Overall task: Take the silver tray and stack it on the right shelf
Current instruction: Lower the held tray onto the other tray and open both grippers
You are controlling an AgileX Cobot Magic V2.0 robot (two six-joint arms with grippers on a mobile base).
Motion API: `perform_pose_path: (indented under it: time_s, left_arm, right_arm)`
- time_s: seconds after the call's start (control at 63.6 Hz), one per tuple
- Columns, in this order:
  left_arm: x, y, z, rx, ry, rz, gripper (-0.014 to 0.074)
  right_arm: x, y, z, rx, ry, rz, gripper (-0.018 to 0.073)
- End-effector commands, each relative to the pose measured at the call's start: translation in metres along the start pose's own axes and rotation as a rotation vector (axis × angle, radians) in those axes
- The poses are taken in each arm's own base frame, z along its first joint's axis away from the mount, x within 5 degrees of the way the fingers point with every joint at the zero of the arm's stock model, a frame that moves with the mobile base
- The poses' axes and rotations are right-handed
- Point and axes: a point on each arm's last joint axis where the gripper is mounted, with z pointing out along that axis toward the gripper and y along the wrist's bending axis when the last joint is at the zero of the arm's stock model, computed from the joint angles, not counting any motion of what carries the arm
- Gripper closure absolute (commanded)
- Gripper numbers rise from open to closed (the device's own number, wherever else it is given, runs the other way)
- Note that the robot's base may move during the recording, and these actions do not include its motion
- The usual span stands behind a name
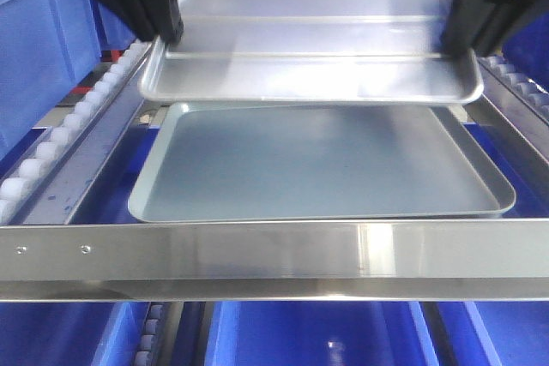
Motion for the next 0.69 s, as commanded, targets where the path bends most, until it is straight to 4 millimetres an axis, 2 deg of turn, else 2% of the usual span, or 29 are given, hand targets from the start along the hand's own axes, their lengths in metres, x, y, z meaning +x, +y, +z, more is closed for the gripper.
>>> perform_pose_path:
  time_s: [0.0, 0.079, 0.189, 0.409, 0.551, 0.677]
  left_arm:
    - [-0.017, 0.012, -0.01, -0.03, -0.087, 0.01, 0.0689]
    - [-0.016, 0.012, 0.007, -0.04, -0.065, 0.012, 0.0689]
    - [-0.015, 0.008, 0.035, -0.039, -0.05, 0.029, 0.0689]
    - [-0.009, 0.012, 0.088, -0.05, -0.007, 0.028, 0.0689]
    - [-0.004, 0.017, 0.106, -0.069, 0.031, 0.024, 0.0689]
    - [-0.003, 0.017, 0.108, -0.065, 0.04, 0.011, 0.0688]
  right_arm:
    - [-0.024, -0.004, -0.006, 0.023, -0.088, -0.062, 0.0499]
    - [-0.033, 0.001, 0.005, 0.027, -0.082, -0.073, 0.0499]
    - [-0.04, 0.005, 0.032, 0.048, -0.063, -0.13, 0.0499]
    - [-0.04, 0.009, 0.084, 0.071, -0.018, -0.172, 0.0499]
    - [-0.035, 0.008, 0.104, 0.087, 0.017, -0.189, 0.0499]
    - [-0.035, 0.008, 0.104, 0.09, 0.022, -0.188, 0.0499]
